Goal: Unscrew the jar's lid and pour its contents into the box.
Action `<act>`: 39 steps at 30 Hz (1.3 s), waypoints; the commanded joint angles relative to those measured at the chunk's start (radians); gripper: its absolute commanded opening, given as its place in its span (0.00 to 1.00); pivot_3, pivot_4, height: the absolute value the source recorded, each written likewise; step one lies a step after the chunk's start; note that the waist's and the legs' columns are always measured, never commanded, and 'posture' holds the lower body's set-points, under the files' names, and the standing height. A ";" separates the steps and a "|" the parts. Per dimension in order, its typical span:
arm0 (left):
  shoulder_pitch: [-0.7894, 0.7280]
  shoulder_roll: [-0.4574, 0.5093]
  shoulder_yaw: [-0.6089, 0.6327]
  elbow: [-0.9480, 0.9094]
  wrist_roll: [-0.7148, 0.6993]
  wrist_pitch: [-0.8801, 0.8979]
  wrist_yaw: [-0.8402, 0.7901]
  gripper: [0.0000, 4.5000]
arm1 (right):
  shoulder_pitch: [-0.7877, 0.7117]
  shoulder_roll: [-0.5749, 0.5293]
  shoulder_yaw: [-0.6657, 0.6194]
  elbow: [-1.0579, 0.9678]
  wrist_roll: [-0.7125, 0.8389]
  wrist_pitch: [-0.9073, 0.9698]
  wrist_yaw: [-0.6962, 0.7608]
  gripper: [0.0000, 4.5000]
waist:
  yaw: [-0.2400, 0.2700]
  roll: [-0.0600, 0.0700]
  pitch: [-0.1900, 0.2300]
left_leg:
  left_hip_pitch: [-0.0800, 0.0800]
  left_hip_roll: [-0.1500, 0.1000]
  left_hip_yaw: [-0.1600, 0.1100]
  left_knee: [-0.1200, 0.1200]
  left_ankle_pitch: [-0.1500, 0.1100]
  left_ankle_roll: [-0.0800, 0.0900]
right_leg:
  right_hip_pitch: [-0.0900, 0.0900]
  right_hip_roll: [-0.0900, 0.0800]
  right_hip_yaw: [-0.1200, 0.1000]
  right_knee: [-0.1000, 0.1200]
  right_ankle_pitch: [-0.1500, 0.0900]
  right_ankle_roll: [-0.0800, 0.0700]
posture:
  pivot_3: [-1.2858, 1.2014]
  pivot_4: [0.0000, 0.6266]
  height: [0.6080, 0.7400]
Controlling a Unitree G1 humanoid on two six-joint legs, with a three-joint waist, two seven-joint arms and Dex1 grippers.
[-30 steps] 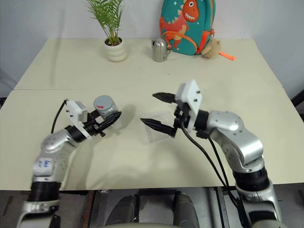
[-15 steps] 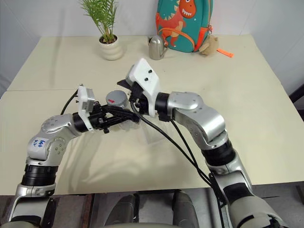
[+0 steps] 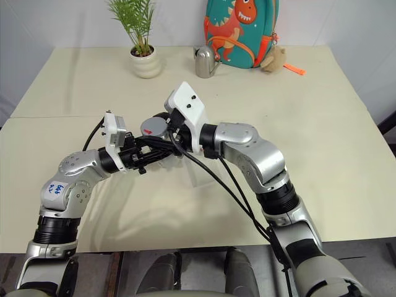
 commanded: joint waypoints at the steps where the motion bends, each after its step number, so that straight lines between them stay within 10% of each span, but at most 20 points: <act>1: -0.001 0.003 0.015 -0.032 0.001 -0.039 -0.018 0.43 | -0.003 0.013 -0.044 -0.052 0.033 -0.002 0.004 0.58 | 0.000 0.000 0.000 | 0.000 0.000 0.000 0.000 0.000 0.000 | 0.000 0.000 0.000 0.000 0.000 0.000 | 0.52 0.24 1.00; 20: -0.174 0.029 -0.063 0.084 -0.092 -0.047 -0.436 0.43 | -0.247 -0.102 -0.032 0.165 0.143 -0.102 0.676 0.58 | -0.009 0.000 0.000 | 0.001 0.000 0.000 0.001 0.000 0.000 | 0.001 0.001 0.000 0.000 0.001 0.001 | 0.52 0.24 1.00; 26: -0.130 0.025 -0.045 0.051 -0.085 -0.041 -0.401 0.43 | -0.246 -0.125 -0.046 0.194 0.131 -0.075 0.687 0.58 | -0.012 0.000 0.000 | 0.000 0.000 0.000 0.001 0.001 -0.002 | 0.001 0.001 0.000 0.000 0.000 0.001 | 0.52 0.24 1.00; 32: -0.119 0.043 -0.016 0.068 -0.054 -0.067 -0.360 0.43 | -0.249 -0.130 -0.106 0.203 0.147 -0.049 0.624 0.99 | -0.012 0.000 0.000 | 0.000 0.000 0.000 0.002 0.001 -0.001 | 0.001 0.001 0.000 0.001 0.000 0.001 | 0.52 0.24 1.00; 39: -0.109 0.035 -0.006 0.098 0.025 -0.116 -0.253 0.43 | -0.180 -0.116 -0.130 0.149 0.090 -0.139 0.506 0.99 | -0.007 0.000 0.000 | 0.000 0.000 0.000 0.002 0.001 -0.001 | 0.001 0.001 0.000 0.002 0.000 0.001 | 0.52 0.24 1.00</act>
